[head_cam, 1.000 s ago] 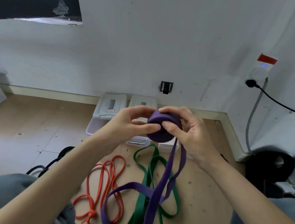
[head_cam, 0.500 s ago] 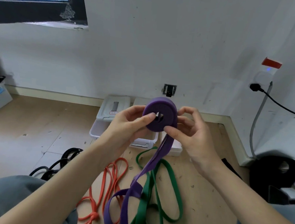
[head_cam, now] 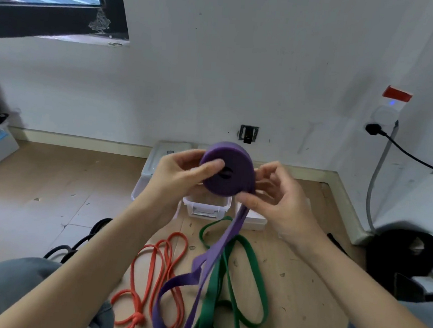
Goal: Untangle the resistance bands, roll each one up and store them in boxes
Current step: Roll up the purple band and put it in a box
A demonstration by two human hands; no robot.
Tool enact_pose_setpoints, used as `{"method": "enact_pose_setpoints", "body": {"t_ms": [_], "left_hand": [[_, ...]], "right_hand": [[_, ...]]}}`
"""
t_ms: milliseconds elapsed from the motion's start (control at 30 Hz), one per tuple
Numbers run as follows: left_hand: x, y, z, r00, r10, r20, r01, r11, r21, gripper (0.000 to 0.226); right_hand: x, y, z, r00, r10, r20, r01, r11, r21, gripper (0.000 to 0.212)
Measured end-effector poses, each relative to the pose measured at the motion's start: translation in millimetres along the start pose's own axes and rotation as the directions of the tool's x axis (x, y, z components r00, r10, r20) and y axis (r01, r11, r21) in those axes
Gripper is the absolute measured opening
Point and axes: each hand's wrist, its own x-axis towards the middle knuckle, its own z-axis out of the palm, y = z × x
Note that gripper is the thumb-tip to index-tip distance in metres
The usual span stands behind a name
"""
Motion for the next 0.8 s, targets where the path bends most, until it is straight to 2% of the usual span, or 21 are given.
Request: {"method": "enact_pose_setpoints", "body": {"t_ms": [67, 167, 300, 367, 433, 500, 567, 633, 733, 800], "left_hand": [[0, -2, 1, 0.999, -0.032, -0.006, 0.032, 0.996, -0.085, 0.038], [-1, -7, 2, 0.993, -0.097, 0.069, 0.099, 0.994, -0.034, 0.038], [3, -6, -5, 0.988, -0.064, 0.138, 0.019, 0.952, 0.306, 0.047], [4, -9, -5, 0.978, -0.069, 0.199, -0.022, 0.904, 0.426, 0.051], [2, -13, -1, 0.976, -0.079, 0.205, -0.036, 0.863, 0.503, 0.044], [1, -15, -1, 0.986, -0.064, 0.152, -0.014, 0.886, 0.464, 0.036], [0, -13, 0, 0.993, -0.061, 0.097, 0.025, 0.943, 0.333, 0.038], [-1, -8, 2, 0.996, -0.062, 0.064, 0.051, 0.985, 0.167, 0.043], [0, -5, 4, 0.998, -0.068, 0.018, 0.068, 0.997, -0.03, 0.047], [1, -4, 3, 0.995, -0.092, 0.025, 0.093, 0.995, -0.032, 0.049]], "right_hand": [[-2, 4, 8, 1.0, 0.023, -0.017, -0.023, 1.0, -0.007, 0.042], [-1, 5, 5, 0.998, 0.036, -0.047, -0.04, 0.997, -0.068, 0.034], [2, 2, -6, 0.997, -0.071, -0.008, 0.066, 0.95, -0.306, 0.03], [2, -2, -8, 0.988, -0.136, 0.068, 0.152, 0.899, -0.411, 0.034], [0, -3, -9, 0.976, -0.165, 0.143, 0.214, 0.849, -0.482, 0.036], [0, -2, -7, 0.978, -0.149, 0.143, 0.197, 0.885, -0.423, 0.04], [1, -4, -5, 0.997, -0.074, 0.037, 0.079, 0.988, -0.135, 0.038], [3, -3, -5, 0.998, -0.016, -0.064, 0.02, 0.997, 0.071, 0.037], [4, 0, -1, 0.996, -0.01, -0.085, 0.014, 0.999, 0.046, 0.038], [4, 4, 0, 0.997, -0.011, -0.083, 0.014, 0.999, 0.037, 0.035]]}}
